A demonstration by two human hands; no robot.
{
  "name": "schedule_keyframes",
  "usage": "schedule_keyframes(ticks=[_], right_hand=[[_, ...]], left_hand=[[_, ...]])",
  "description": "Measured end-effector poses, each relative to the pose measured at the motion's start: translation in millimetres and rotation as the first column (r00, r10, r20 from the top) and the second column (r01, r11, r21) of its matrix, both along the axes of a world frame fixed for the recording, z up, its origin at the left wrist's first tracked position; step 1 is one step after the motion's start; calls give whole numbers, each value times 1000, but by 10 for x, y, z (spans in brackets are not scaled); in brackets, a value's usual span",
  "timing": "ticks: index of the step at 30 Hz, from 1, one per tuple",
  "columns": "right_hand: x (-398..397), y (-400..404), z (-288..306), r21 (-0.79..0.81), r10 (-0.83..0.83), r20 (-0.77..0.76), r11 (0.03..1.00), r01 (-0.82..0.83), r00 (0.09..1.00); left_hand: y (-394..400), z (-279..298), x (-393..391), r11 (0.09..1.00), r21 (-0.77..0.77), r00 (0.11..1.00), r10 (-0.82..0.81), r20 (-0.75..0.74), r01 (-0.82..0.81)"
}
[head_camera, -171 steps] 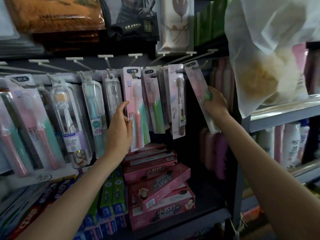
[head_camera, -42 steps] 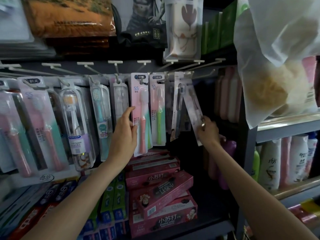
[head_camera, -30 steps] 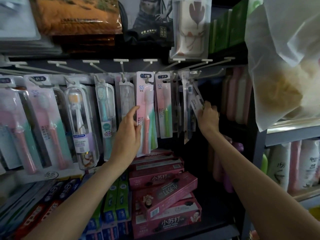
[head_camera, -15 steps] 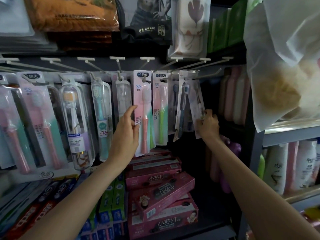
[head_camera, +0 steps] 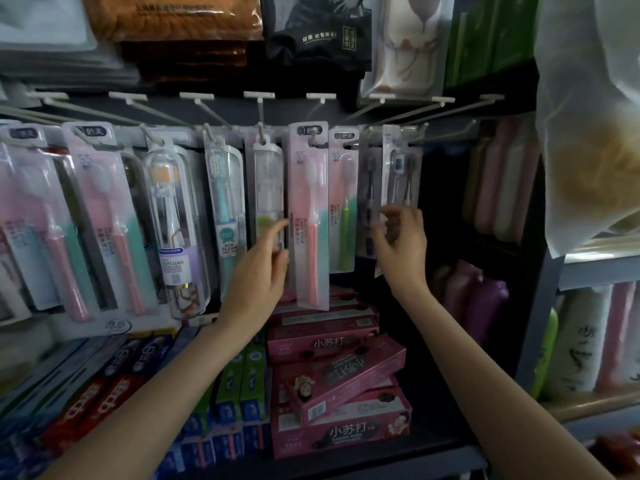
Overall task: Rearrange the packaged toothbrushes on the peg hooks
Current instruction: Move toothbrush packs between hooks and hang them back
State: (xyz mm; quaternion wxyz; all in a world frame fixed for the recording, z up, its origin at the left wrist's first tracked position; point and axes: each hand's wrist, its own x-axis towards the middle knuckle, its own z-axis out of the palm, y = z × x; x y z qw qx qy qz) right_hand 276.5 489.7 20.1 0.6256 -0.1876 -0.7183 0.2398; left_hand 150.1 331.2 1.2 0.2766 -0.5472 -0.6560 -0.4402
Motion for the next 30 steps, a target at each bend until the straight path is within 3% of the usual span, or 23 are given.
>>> schedule_keyframes(ticks=[2, 5, 7, 9, 11, 16, 18, 20, 27, 30], right_hand=[[-39, -128, 5, 11, 132, 59, 991, -133, 989], [-139, -305, -1, -155, 425, 160, 902, -403, 891], [-213, -389, -13, -333, 549, 111, 806, -489, 829], [-265, -483, 9, -515, 640, -29, 649, -560, 768], [-303, -497, 1, -559, 655, -60, 603, -570, 753], [-316, -636, 44, -451, 557, 12, 744, -493, 831], [-339, -612, 54, -369, 405, 125, 867, -337, 906], [-348, -573, 89, -293, 273, 155, 930, -220, 949], [-191, -528, 124, -117, 266, 79, 960, -256, 961], [-66, -479, 232, -35, 271, 144, 963, -269, 952]], left_hand=[[-135, -144, -5, 1000, 14, 1000, 25, -18, -25], [-244, -184, -34, 995, 80, 998, 62, -1, -61], [-278, -125, -31, 989, 107, 995, 102, -21, -99], [-317, -78, -25, 988, 87, 991, 130, -12, -128], [-351, -69, -12, 989, 31, 990, 143, 11, -144], [-294, -36, 32, 987, -46, 985, 158, 75, -155], [-254, 6, 23, 984, -80, 978, 170, 118, -162], [-222, 48, 10, 983, -101, 974, 167, 153, -153], [-137, 171, 20, 988, -111, 964, 132, 232, -109], [-83, 225, 47, 986, -105, 956, 154, 252, -131]])
